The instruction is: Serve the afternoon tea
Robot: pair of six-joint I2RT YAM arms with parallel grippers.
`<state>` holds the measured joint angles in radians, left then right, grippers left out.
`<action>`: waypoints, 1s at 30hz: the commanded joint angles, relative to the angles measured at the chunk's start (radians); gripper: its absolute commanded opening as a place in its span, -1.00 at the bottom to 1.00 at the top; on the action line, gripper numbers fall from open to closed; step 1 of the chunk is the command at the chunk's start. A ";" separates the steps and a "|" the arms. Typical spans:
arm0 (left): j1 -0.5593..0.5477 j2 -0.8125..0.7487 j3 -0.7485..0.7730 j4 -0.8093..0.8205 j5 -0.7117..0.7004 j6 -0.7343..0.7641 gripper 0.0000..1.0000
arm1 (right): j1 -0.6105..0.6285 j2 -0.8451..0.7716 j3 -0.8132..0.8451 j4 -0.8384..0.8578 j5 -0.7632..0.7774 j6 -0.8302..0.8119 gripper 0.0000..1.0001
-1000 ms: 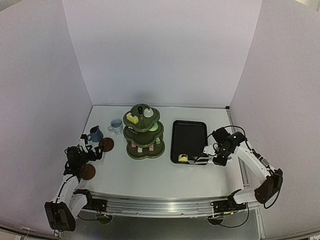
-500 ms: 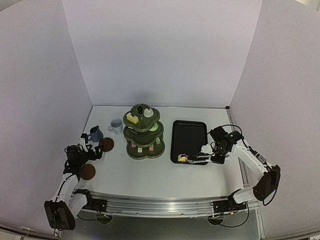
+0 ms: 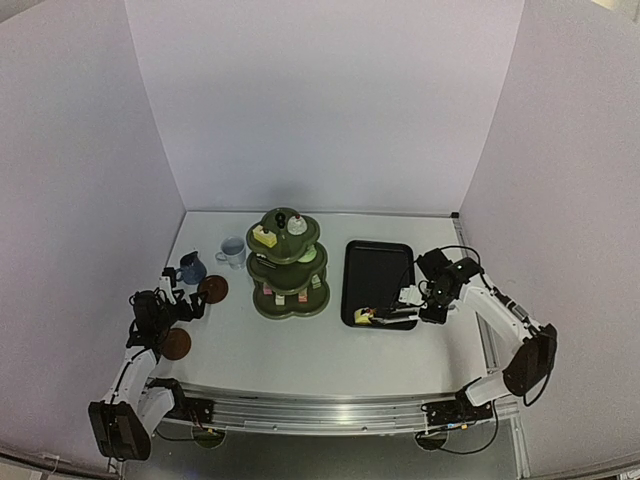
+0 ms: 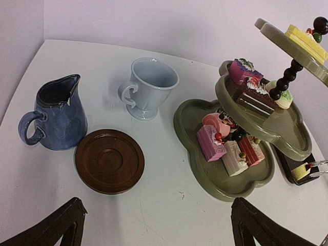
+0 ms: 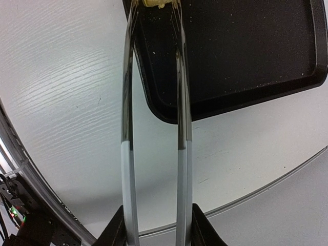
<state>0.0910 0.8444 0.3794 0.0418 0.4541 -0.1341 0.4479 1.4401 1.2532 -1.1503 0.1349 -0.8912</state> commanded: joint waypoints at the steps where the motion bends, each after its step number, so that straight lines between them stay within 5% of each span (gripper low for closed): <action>1: 0.005 -0.012 0.036 0.001 0.012 0.011 0.99 | -0.004 0.031 0.062 0.012 -0.026 -0.032 -0.34; 13: 0.005 -0.020 0.030 -0.010 0.005 0.018 0.99 | -0.004 0.062 0.086 0.012 -0.126 -0.022 -0.37; 26: 0.005 -0.017 0.019 -0.002 0.004 0.019 0.99 | 0.003 0.064 0.052 0.031 -0.108 0.001 -0.68; 30: 0.004 -0.016 0.016 0.003 0.003 0.018 0.99 | 0.006 0.065 0.056 0.035 -0.118 0.011 -0.91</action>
<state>0.0910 0.8379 0.3794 0.0411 0.4531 -0.1284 0.4480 1.5063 1.3014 -1.1356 0.0524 -0.8921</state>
